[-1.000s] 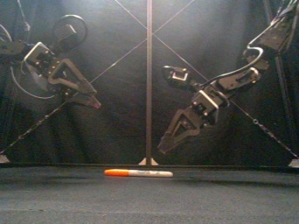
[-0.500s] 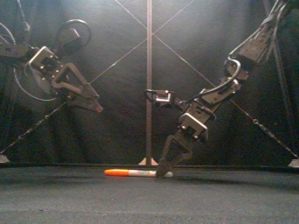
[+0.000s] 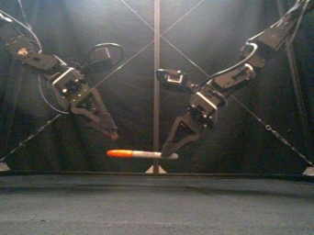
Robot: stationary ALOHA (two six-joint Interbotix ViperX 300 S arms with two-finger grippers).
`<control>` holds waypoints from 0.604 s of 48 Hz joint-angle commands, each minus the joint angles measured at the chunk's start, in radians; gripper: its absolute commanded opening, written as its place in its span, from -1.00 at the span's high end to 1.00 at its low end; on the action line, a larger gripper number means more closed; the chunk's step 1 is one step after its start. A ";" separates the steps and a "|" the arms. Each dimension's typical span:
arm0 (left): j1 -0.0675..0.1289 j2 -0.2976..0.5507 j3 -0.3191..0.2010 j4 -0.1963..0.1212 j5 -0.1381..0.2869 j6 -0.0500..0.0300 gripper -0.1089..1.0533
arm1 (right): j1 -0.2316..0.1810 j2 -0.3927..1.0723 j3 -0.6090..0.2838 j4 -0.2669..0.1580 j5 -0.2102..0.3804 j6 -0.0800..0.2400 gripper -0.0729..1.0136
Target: Uncap the pen
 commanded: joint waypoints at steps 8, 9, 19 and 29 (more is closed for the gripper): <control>0.012 0.049 -0.066 0.017 0.003 -0.0015 -0.84 | 0.035 -0.071 -0.009 0.000 -0.003 0.000 -0.06; 0.011 0.052 -0.067 0.017 0.003 -0.0015 -0.84 | 0.037 -0.071 -0.009 0.000 -0.003 0.000 -0.06; 0.015 0.075 -0.075 0.018 0.003 -0.0015 -0.81 | 0.037 -0.071 -0.012 0.000 -0.003 0.000 -0.06; 0.018 0.084 -0.078 0.037 0.003 -0.0015 -0.53 | 0.037 -0.072 -0.014 0.000 -0.003 0.000 -0.06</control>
